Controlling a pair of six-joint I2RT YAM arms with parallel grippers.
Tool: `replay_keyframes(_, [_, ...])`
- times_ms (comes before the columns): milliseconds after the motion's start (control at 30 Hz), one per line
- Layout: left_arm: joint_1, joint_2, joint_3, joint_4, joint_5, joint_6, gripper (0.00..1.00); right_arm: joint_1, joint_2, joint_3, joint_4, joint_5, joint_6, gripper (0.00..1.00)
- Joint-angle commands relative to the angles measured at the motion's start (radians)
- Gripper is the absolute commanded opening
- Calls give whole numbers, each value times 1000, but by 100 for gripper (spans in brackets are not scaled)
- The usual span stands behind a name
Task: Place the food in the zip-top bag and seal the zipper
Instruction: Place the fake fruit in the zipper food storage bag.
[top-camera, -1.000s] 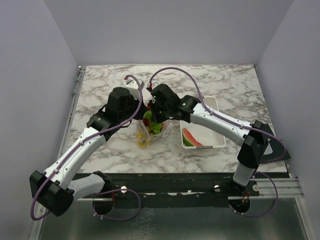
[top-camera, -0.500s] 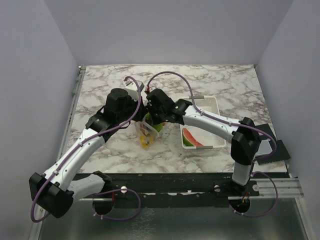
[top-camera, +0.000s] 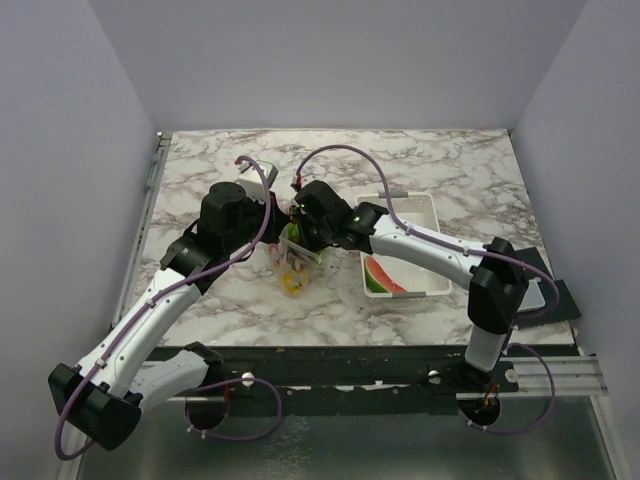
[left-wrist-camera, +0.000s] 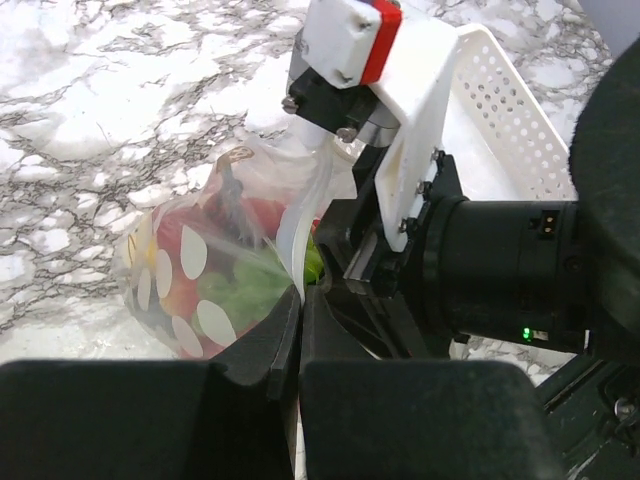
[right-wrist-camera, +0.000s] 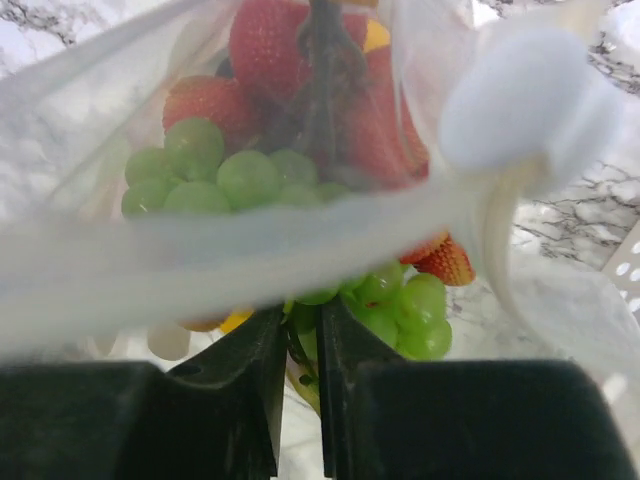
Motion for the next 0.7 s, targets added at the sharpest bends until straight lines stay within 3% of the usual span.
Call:
replay_keyframes(0, [4,-22,5,76,-13,-6,0,-2,-79,-17,-8,30,-9,25])
replay_keyframes(267, [5,-17,3,77,-14,-7,0,-2,-209,-34,-25,76,-17,51])
replay_keyframes(667, [4,-14,3,75,-8,-6,0,-3,-391,-112,-127,213,-29,61])
